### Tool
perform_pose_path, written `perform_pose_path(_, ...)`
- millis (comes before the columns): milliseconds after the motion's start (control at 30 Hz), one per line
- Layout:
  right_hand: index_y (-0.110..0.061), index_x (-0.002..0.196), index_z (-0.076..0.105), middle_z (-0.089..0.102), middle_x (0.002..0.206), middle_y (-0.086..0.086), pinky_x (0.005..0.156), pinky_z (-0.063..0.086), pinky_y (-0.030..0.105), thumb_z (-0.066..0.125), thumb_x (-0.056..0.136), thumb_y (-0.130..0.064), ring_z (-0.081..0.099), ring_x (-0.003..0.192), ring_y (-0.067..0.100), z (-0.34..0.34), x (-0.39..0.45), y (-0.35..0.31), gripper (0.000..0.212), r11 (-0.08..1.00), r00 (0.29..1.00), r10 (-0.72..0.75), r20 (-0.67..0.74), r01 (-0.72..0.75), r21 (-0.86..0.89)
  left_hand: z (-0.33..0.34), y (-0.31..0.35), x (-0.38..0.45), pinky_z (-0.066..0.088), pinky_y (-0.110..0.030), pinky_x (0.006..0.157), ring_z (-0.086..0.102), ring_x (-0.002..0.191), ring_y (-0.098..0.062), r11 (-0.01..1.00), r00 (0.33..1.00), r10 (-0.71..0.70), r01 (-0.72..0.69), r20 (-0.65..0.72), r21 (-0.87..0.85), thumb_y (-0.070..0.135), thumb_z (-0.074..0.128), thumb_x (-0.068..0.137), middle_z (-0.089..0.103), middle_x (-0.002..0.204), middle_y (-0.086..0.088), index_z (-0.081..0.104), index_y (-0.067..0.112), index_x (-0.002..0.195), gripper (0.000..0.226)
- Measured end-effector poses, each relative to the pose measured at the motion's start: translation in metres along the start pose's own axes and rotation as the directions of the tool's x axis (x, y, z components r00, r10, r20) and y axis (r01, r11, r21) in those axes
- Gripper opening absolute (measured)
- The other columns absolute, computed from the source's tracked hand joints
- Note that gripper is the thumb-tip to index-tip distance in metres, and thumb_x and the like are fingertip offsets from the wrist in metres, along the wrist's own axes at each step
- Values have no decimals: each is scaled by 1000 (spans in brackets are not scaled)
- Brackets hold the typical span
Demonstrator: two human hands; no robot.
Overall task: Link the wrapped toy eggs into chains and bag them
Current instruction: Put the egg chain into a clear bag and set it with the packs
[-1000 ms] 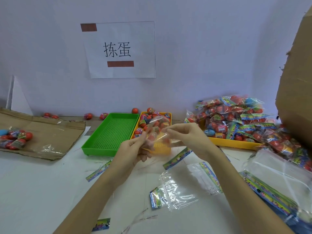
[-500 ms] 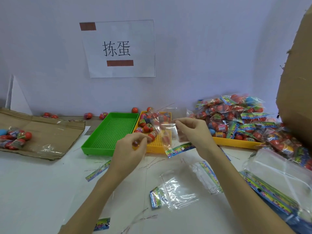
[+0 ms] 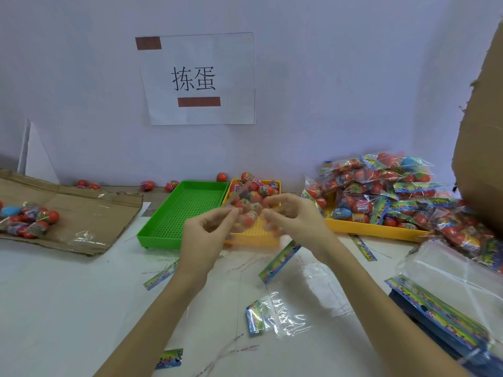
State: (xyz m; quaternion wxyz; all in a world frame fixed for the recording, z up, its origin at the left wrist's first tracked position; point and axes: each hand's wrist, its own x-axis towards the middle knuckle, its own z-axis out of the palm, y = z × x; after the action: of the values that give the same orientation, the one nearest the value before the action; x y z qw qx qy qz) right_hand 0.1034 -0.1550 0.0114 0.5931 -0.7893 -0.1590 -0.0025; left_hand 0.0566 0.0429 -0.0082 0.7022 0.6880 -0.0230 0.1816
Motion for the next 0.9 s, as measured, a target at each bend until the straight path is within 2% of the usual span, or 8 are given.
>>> perform_pose_path(100,-16,97,66,66,86,-7,66,51,22,74,93,-37,62,77,8,10,-1,-2,23,926,903,-299,-309,196,-324,-2,-1,1,58,-35,65,74,69,-26,975,983,154,-134,-101,180,31,83,90,77,72,-1,81,23,83,11)
perform_pose_path(167,-12,81,69,65,70,-1,58,45,24,61,98,-48,58,63,11,8,-2,-8,41,958,944,-273,-185,250,-138,-1,2,-2,56,-28,62,72,65,-20,950,959,246,-210,-141,230,34,86,87,74,68,3,78,25,79,14)
perform_pose_path(267,0,89,75,73,79,17,59,52,25,45,95,-65,67,66,22,11,-8,-23,72,984,974,-84,210,48,171,4,4,-8,53,-29,68,65,70,-14,853,899,431,-379,-75,358,27,88,84,70,72,8,74,19,81,16)
perform_pose_path(433,1,97,72,72,83,15,66,61,36,58,104,-27,71,73,22,15,-7,-21,32,993,991,-66,117,54,107,6,6,-11,48,-29,89,60,105,-19,712,833,512,-548,210,439,40,83,84,63,105,3,74,16,99,30)
perform_pose_path(533,-3,94,70,71,73,2,62,57,31,54,105,-13,68,71,25,1,-6,-17,22,985,987,-15,163,-14,174,6,11,-13,45,-25,105,54,129,-16,859,904,369,-421,217,291,43,64,97,56,127,-1,79,20,100,28)
perform_pose_path(633,-2,86,63,58,70,7,60,53,28,62,102,-25,59,65,21,-10,-7,-13,27,963,945,4,327,-92,254,3,15,-8,49,-47,110,56,132,-10,956,962,203,-235,184,174,37,59,98,63,134,4,75,19,115,30)
perform_pose_path(767,-3,89,63,51,65,-2,55,45,23,69,96,-37,52,58,14,-19,-9,-12,36,954,868,1,497,-150,259,-4,15,-2,57,-23,91,72,114,-17,993,907,-114,112,405,30,40,76,93,78,118,0,58,28,137,49)
perform_pose_path(900,0,88,65,55,65,2,52,39,21,61,101,-33,49,56,14,-24,-7,-9,37,963,894,40,446,-154,221,-3,7,-3,60,-29,76,74,72,-28,987,916,-157,162,370,17,27,83,81,79,88,-14,76,7,107,34)
